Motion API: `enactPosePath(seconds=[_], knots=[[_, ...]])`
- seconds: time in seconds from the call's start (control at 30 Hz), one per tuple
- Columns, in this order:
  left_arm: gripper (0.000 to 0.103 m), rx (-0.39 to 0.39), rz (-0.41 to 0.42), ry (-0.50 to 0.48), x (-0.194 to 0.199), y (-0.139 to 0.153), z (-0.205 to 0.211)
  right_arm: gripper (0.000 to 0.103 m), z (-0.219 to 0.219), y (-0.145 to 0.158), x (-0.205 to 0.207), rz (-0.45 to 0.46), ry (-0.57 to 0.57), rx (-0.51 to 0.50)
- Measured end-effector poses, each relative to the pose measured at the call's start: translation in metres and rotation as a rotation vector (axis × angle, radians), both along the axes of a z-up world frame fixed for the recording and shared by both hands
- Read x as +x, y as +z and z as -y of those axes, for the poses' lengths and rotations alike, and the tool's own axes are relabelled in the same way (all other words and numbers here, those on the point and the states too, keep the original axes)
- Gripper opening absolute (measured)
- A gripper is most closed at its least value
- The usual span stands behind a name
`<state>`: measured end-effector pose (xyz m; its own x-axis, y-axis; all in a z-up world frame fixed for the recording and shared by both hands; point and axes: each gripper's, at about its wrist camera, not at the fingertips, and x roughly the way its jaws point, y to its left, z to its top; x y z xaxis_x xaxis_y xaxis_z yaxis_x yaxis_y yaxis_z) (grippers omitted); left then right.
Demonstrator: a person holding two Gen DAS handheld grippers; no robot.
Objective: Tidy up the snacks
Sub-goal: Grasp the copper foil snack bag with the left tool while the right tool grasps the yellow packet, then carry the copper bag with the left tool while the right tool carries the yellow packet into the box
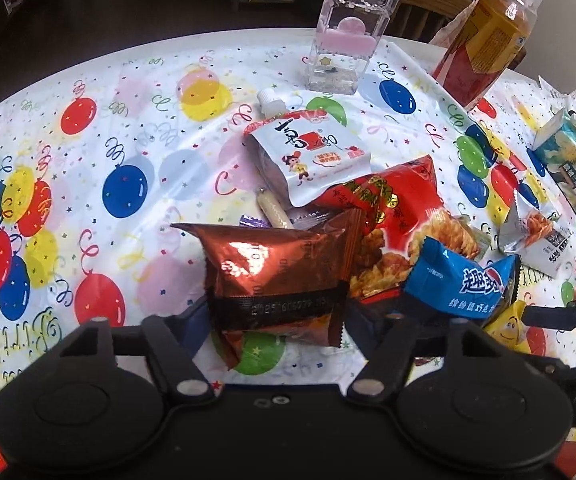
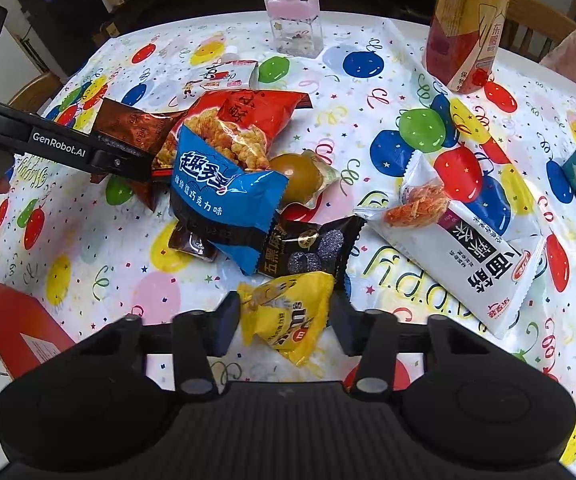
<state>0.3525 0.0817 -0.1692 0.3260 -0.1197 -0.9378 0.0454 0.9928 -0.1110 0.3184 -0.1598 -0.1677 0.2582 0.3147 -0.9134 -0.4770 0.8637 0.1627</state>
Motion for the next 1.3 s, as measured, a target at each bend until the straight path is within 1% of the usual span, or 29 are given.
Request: enactPosePath(seconds=[0.03, 0.07, 0.1, 0.27, 0.37, 0.47, 0.63, 0.87, 1.1, 1.3], knots=[[0.056, 0.005, 0.001, 0.005, -0.001, 0.001, -0.002, 0.033, 0.001, 0.001, 0.000, -0.003, -0.004, 0.010], [0.053, -0.010, -0.001, 0.011, -0.001, 0.001, -0.004, 0.029, 0.002, 0.002, 0.000, -0.012, -0.011, 0.024], [0.051, -0.025, -0.001, 0.018, -0.002, 0.002, -0.006, 0.024, 0.002, 0.002, 0.000, -0.017, -0.019, 0.036], [0.047, 0.000, 0.010, 0.044, -0.007, 0.005, -0.011, 0.018, 0.001, 0.005, -0.005, -0.001, -0.030, 0.026], [0.046, 0.008, 0.019, 0.059, -0.012, 0.008, -0.016, 0.017, 0.005, 0.009, -0.007, -0.001, -0.046, 0.039], [0.046, -0.003, 0.027, 0.084, -0.019, 0.014, -0.024, 0.016, 0.010, 0.016, -0.011, 0.005, -0.059, 0.052], [0.046, -0.004, 0.049, 0.098, -0.033, 0.029, -0.029, 0.016, 0.016, 0.032, -0.022, 0.020, -0.064, 0.065], [0.044, -0.010, 0.090, 0.088, -0.054, 0.060, -0.033, 0.016, 0.025, 0.064, -0.045, 0.050, -0.064, 0.091], [0.038, -0.046, 0.127, 0.068, -0.082, 0.085, -0.033, 0.016, 0.030, 0.098, -0.076, 0.091, -0.074, 0.109], [0.036, -0.075, 0.150, 0.057, -0.109, 0.104, -0.034, 0.016, 0.036, 0.126, -0.106, 0.113, -0.077, 0.144]])
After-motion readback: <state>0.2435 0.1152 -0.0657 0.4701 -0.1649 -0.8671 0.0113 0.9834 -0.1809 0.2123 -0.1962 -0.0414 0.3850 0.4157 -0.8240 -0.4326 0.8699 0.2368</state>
